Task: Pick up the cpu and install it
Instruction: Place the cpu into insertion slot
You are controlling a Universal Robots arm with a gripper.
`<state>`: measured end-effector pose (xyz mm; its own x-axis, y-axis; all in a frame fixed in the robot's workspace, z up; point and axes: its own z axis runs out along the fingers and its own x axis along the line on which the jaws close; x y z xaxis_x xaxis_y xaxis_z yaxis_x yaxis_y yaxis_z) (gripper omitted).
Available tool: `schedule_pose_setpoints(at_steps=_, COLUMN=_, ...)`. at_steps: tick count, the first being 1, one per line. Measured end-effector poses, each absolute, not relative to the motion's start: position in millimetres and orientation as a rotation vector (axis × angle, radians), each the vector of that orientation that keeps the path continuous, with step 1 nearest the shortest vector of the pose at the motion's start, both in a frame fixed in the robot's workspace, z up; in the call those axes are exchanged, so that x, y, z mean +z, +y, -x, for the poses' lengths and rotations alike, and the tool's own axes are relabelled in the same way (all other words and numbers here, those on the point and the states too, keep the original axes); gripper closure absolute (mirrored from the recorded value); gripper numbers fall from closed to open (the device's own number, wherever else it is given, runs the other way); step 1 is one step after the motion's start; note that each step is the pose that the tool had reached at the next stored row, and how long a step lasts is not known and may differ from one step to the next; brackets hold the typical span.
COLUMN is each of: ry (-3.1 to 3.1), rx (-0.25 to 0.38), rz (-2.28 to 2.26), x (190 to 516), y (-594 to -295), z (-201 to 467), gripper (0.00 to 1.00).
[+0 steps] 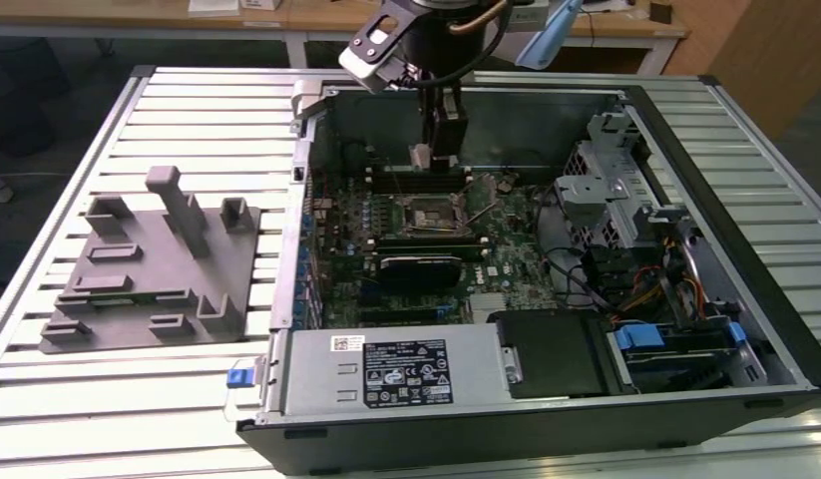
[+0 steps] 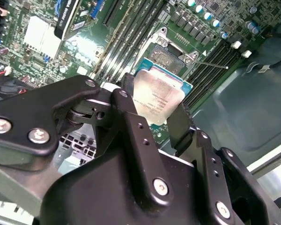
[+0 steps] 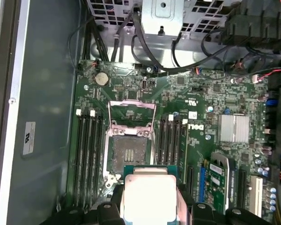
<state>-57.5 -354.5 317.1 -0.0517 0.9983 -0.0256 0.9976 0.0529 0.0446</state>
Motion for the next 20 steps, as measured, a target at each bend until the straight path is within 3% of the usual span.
schedule_pose_setpoints(at_steps=20, ry=2.238, rx=0.044, rz=-2.155, x=297, y=-349, z=52, gripper=0.47)
